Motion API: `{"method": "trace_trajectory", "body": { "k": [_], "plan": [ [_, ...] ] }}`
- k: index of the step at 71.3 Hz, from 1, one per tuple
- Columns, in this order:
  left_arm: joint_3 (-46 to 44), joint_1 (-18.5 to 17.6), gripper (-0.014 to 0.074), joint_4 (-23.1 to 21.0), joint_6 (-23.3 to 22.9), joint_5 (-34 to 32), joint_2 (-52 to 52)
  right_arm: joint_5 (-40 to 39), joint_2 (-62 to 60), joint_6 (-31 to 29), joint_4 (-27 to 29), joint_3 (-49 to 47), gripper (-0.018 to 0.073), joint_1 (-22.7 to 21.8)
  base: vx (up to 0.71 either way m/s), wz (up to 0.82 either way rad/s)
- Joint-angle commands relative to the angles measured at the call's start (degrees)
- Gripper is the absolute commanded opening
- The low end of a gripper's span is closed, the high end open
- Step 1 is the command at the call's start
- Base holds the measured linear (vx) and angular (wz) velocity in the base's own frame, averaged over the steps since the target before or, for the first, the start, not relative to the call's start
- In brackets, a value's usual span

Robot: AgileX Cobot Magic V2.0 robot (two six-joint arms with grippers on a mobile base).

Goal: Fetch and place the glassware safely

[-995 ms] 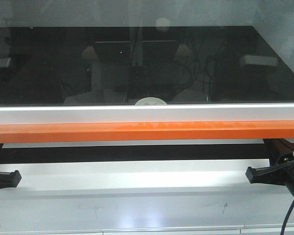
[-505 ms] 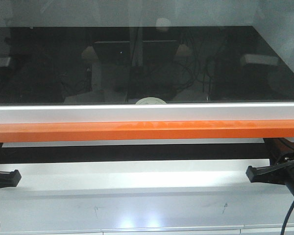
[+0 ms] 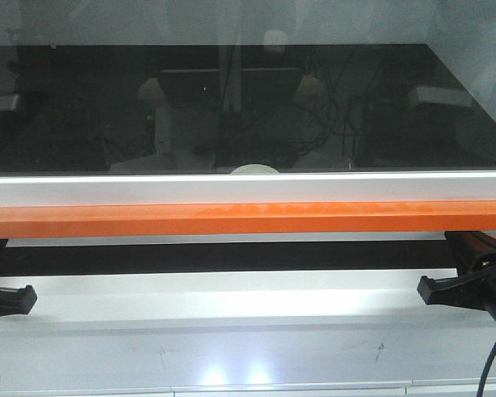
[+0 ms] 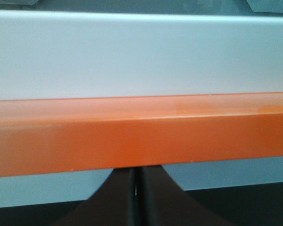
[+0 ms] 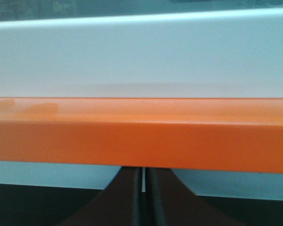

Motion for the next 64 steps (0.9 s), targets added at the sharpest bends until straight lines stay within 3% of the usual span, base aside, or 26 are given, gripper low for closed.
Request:
{"method": "trace_trajectory", "body": {
  "k": [1, 18, 64],
  "plan": [
    [-6.42, -0.07, -0.0008, -0.10, -0.57, -6.10, -2.96, -12.44, -3.15, -0.55, -1.16, -4.50, -0.0001, -0.06, 0.00, 0.00],
    [-10.86, -0.07, -0.0008, -0.10, -0.16, -1.20, -6.85, -12.53, -3.15, -0.50, -1.22, -5.22, -0.0001, -0.06, 0.00, 0.01],
    [-13.64, -0.07, -0.0008, 0.34, -0.16, 3.54, -16.25, -7.79, -13.88, -0.06, -2.44, -7.35, -0.0001, -0.06, 0.00, 0.00]
  ]
}}
